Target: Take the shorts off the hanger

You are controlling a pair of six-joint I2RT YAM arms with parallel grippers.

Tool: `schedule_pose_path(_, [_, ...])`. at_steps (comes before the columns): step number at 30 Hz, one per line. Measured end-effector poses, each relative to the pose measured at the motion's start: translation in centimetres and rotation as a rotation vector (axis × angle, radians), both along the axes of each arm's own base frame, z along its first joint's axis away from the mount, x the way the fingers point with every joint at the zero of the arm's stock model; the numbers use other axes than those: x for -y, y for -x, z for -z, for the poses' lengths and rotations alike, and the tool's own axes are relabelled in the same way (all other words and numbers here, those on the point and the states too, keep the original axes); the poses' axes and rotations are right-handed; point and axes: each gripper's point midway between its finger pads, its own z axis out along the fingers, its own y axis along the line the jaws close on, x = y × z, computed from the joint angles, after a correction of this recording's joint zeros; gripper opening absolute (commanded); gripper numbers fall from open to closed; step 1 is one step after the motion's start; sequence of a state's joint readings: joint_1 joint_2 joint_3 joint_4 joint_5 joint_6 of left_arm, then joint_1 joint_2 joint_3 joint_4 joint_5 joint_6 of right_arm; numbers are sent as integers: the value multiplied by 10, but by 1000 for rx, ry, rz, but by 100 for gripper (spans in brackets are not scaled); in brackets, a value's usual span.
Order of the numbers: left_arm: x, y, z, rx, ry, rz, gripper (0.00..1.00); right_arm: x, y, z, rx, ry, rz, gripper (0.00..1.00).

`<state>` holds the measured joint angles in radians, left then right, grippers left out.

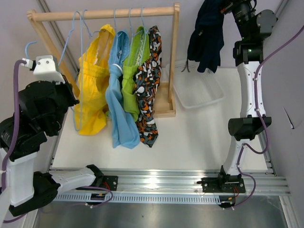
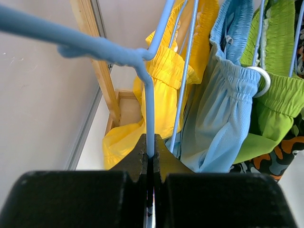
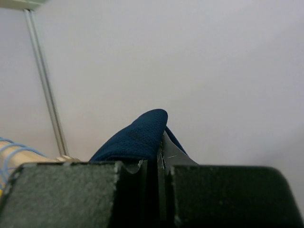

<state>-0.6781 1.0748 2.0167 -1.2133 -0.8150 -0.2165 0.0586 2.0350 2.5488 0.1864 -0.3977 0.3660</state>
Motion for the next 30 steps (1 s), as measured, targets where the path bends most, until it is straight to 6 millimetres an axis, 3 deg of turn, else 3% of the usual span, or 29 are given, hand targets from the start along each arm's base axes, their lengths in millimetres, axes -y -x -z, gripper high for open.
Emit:
schedule_pose_path(2, [-1,-1,1,-1,-3,-8,0,-4,18,-17,50,-8,-22,0])
schedule_pose_path(4, [-2,-2,3,-6,-9,-15,0,-11,29,-22,67,-9,-46,0])
schedule_pose_path(6, [-2,-4,6,-13,-19,-22,0,-21,30,-10,41,-6,-66,0])
schedule_pose_path(8, [-3,-6,9,-21,-25,-29,0,-31,26,16,-24,3,-80,0])
schedule_pose_path(12, [-4,-8,19,-45,-39,-43,0,-44,3,107,-217,16,-58,2])
schedule_pose_path(15, [-4,-9,24,-59,-47,-41,0,-32,-26,206,-417,17,22,47])
schedule_pose_path(16, [-4,-10,25,-61,-48,-37,0,-26,-34,235,-482,15,48,75])
schedule_pose_path(18, [-2,-10,26,-64,-47,-30,0,-6,-50,283,-589,17,108,82])
schedule_pose_path(21, [-1,-11,27,-68,-47,-25,0,21,-68,323,-681,5,180,83])
schedule_pose_path(24, [1,-12,28,-70,-46,-18,0,42,-77,341,-716,-7,234,77])
schedule_pose_path(30, [6,-15,31,-81,-42,0,0,54,-87,385,-816,5,290,63])
